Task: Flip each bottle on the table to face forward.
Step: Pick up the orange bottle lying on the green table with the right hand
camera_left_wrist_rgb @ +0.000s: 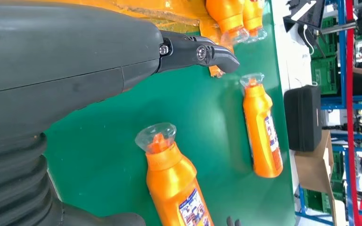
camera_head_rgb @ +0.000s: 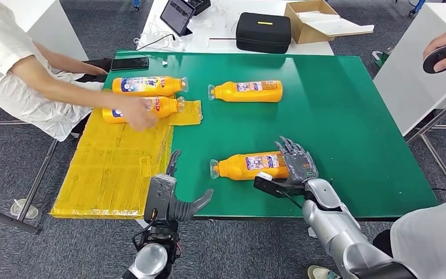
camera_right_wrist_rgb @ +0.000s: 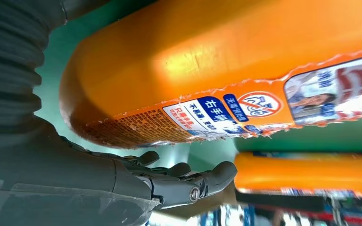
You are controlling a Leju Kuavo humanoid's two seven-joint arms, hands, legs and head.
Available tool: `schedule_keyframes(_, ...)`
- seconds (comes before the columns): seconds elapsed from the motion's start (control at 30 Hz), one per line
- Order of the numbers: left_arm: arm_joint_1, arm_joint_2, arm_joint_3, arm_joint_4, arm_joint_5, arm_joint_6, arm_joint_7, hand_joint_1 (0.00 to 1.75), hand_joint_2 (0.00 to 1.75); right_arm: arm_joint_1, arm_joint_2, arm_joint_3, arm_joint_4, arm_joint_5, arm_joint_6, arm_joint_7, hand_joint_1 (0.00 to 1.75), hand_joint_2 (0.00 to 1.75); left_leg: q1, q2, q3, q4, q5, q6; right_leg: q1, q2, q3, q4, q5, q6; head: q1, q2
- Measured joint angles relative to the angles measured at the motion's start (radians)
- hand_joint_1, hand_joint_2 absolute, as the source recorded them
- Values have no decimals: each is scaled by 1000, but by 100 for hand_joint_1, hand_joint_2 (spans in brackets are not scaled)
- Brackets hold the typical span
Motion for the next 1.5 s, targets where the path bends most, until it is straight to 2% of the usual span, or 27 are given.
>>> schedule_keyframes(0.03,-1,-1,0,1,1,-3,0,0,175,-8,0,0,9,-3,16,6,22,175,0,0,1,0,0,0,0,0,1,0,0,0,0,0)
schedule_keyframes(0.13,-6,-3,0,8,2,-7,1,0,175,-28,1,0,36,-8,54,25,148,175,0,0,3,0,0,0,0,0,3,0,0,0,0,0)
schedule_keyframes(0.17,-8,-3,0,10,2,-8,1,0,175,-33,1,0,45,-8,67,31,170,175,0,0,3,0,0,1,0,0,3,0,0,0,0,0)
schedule_keyframes(0.2,-10,-4,-1,13,2,-10,2,0,175,-39,0,1,53,-8,82,38,175,175,0,0,4,0,1,1,0,0,3,0,1,0,0,0)
schedule_keyframes(0.37,-15,-8,-1,22,2,-14,5,0,175,-72,-12,6,82,-11,186,63,175,175,0,-1,6,0,2,1,0,0,5,-1,1,1,0,0)
schedule_keyframes(0.6,-17,-10,-3,31,2,-15,6,0,175,-88,-21,11,98,-34,231,64,175,175,0,-2,7,0,3,1,0,0,7,-1,1,1,0,0)
schedule_keyframes(0.67,-18,-10,-4,33,2,-15,5,0,175,-87,-25,8,99,-64,248,43,175,175,0,-2,8,0,2,1,0,0,7,-1,1,1,0,0)
schedule_keyframes(0.83,-18,-10,-5,33,1,-9,-14,0,175,-76,-33,-30,99,-184,287,-69,175,175,0,-1,8,0,2,1,0,0,8,-1,1,1,0,0)
schedule_keyframes(1.03,-18,-14,-6,33,8,-1,-25,0,175,-60,-31,-70,98,-257,294,-133,175,175,0,0,9,0,1,1,1,2,9,-1,2,0,0,0)
schedule_keyframes(1.17,-13,-15,-4,32,90,-37,-8,0,175,-15,-4,-116,62,-402,271,-243,175,175,1,1,9,0,1,1,1,3,9,-1,3,-1,0,0)
schedule_keyframes(1.3,4,-11,5,32,292,-186,71,0,175,65,52,-140,-46,-543,264,-299,175,175,1,1,5,0,2,0,1,3,5,0,3,-1,0,0)
schedule_keyframes(1.37,11,-5,9,32,354,-232,81,0,175,111,80,-141,-110,-610,282,-318,175,175,1,0,2,0,3,0,1,2,3,0,3,-1,0,0)
schedule_keyframes(1.5,18,5,11,32,359,-216,53,0,175,207,127,-120,-244,-717,322,-351,175,175,2,-1,-2,0,3,-1,1,2,-1,1,2,-1,0,0)
